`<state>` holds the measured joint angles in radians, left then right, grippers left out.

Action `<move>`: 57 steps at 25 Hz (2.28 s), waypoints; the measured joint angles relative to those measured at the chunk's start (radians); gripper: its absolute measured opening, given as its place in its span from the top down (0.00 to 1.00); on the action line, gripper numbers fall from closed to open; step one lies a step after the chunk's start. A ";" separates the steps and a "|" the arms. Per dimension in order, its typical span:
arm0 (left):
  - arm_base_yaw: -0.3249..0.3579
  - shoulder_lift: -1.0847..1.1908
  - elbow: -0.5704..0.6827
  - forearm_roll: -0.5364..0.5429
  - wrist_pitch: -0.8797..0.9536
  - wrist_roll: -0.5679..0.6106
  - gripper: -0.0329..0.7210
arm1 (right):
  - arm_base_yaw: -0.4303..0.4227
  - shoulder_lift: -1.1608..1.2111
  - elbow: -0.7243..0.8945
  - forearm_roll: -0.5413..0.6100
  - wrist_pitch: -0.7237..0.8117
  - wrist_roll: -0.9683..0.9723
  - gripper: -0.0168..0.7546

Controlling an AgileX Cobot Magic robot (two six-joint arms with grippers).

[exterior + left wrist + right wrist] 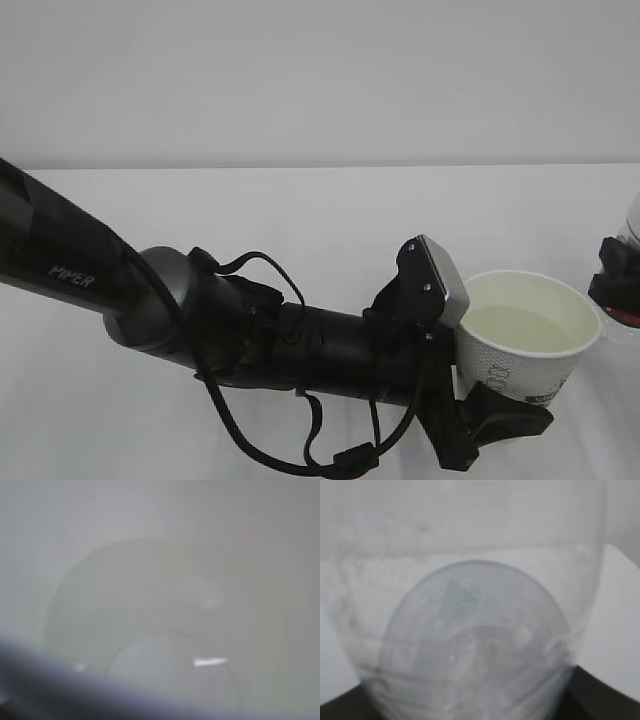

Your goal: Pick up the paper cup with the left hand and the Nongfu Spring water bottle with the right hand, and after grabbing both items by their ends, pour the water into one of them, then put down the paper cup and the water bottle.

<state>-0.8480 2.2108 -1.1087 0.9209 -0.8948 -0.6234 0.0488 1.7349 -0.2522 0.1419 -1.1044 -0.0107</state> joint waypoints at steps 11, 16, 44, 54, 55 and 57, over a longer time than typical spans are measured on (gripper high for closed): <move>0.000 0.000 0.000 0.000 0.000 0.000 0.28 | 0.000 0.099 -0.060 -0.039 -0.005 0.011 0.40; 0.000 0.000 0.000 0.000 0.000 0.000 0.28 | 0.000 0.128 -0.083 -0.039 -0.005 0.011 0.39; -0.003 0.000 0.000 -0.004 0.006 -0.002 0.28 | 0.000 0.173 -0.103 -0.041 -0.046 0.011 0.28; -0.003 0.000 0.000 -0.004 0.006 -0.002 0.28 | 0.000 0.173 -0.103 -0.046 -0.040 0.002 0.17; -0.003 0.000 0.000 -0.004 0.006 -0.002 0.28 | 0.000 0.173 -0.103 -0.051 -0.026 -0.007 0.17; -0.003 0.000 0.000 -0.004 0.006 -0.002 0.28 | 0.000 0.173 -0.103 -0.058 -0.013 -0.013 0.17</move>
<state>-0.8515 2.2108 -1.1087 0.9169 -0.8885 -0.6250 0.0488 1.9083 -0.3556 0.0836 -1.1169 -0.0240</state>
